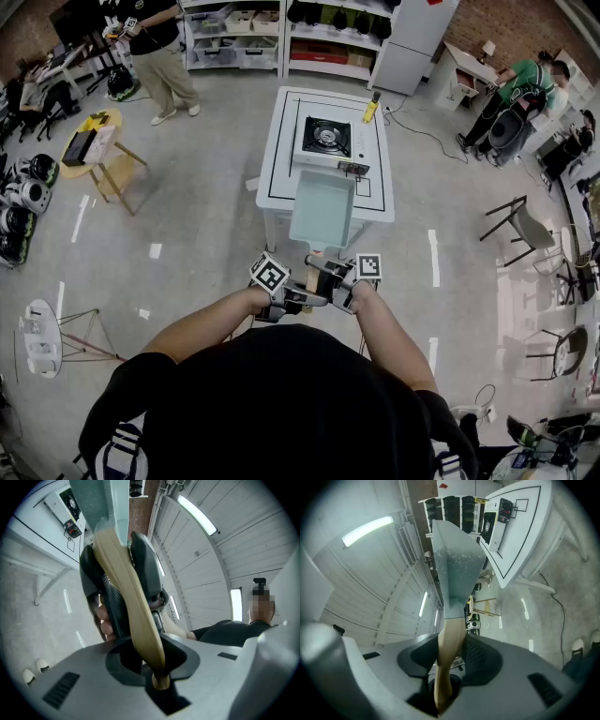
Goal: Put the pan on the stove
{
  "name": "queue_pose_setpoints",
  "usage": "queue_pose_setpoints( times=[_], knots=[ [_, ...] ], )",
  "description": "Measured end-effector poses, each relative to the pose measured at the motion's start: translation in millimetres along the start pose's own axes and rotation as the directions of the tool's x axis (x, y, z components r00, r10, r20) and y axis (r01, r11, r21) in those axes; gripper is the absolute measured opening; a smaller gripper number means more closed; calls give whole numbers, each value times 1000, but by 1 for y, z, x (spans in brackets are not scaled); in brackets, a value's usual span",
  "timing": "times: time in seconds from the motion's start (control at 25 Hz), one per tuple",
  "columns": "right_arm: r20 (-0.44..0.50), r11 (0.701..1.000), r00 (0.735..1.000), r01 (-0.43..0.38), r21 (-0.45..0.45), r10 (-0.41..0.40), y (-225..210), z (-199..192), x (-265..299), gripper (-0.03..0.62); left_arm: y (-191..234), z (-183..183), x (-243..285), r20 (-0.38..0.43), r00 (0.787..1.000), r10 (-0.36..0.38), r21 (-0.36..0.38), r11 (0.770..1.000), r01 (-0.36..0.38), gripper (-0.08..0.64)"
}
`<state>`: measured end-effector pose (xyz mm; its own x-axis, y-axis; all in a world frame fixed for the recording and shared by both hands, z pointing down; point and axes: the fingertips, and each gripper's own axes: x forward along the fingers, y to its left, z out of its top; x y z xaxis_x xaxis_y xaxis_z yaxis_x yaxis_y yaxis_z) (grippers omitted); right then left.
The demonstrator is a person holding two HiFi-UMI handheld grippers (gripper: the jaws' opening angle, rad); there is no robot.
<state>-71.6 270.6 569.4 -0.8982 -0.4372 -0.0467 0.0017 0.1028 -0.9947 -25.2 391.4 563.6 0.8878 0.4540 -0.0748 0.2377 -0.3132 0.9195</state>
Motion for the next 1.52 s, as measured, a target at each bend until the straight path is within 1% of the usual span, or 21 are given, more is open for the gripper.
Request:
queue_pose_setpoints(
  times=[0.16,0.28,0.44,0.52,0.64,0.68,0.76,0.8,1.04,1.16,1.24,1.4,1.52],
  knots=[
    [2,1000,1000,6,2,-6,-2,-2,4,140,-1,-3,-5,2,1000,-12,-15,1000,12,77],
    [17,1000,1000,12,8,-12,-4,-4,10,140,-2,-8,-12,1,1000,-23,-53,998,23,77],
    [33,1000,999,10,-8,-10,-5,-7,17,140,-6,-8,-21,-22,1000,-15,1,1000,15,77],
    [35,1000,999,11,-15,-11,-5,-6,19,141,-7,-7,-24,-21,1000,-19,2,1000,19,77],
    [48,1000,999,13,-10,-13,-2,-5,21,141,-6,-8,-25,-13,999,-32,-27,999,31,77],
    [51,1000,999,15,-8,-15,-2,-3,21,140,-5,-7,-26,-14,999,-34,-20,999,33,77],
    [52,1000,999,16,-9,-15,-3,0,20,140,-5,-1,-25,-19,999,-32,17,999,33,77],
    [51,1000,999,14,-13,-14,-4,2,19,140,-4,0,-25,-19,999,-31,18,999,31,77],
    [58,1000,998,12,15,-13,-10,11,16,140,6,7,-23,-25,1000,-19,-7,1000,19,77],
    [49,1000,999,15,11,-16,-16,20,16,140,13,14,-23,-19,1000,-11,-21,1000,11,77],
    [43,1000,999,2,8,-3,-15,28,15,140,18,21,-22,-14,1000,-13,-28,1000,13,77],
    [41,1000,999,-9,18,8,-18,46,11,140,26,38,-17,-16,1000,2,-15,1000,-2,77],
    [32,1000,999,-9,23,8,-22,56,8,140,33,46,-15,-1,1000,5,-41,999,-5,78]
  ],
)
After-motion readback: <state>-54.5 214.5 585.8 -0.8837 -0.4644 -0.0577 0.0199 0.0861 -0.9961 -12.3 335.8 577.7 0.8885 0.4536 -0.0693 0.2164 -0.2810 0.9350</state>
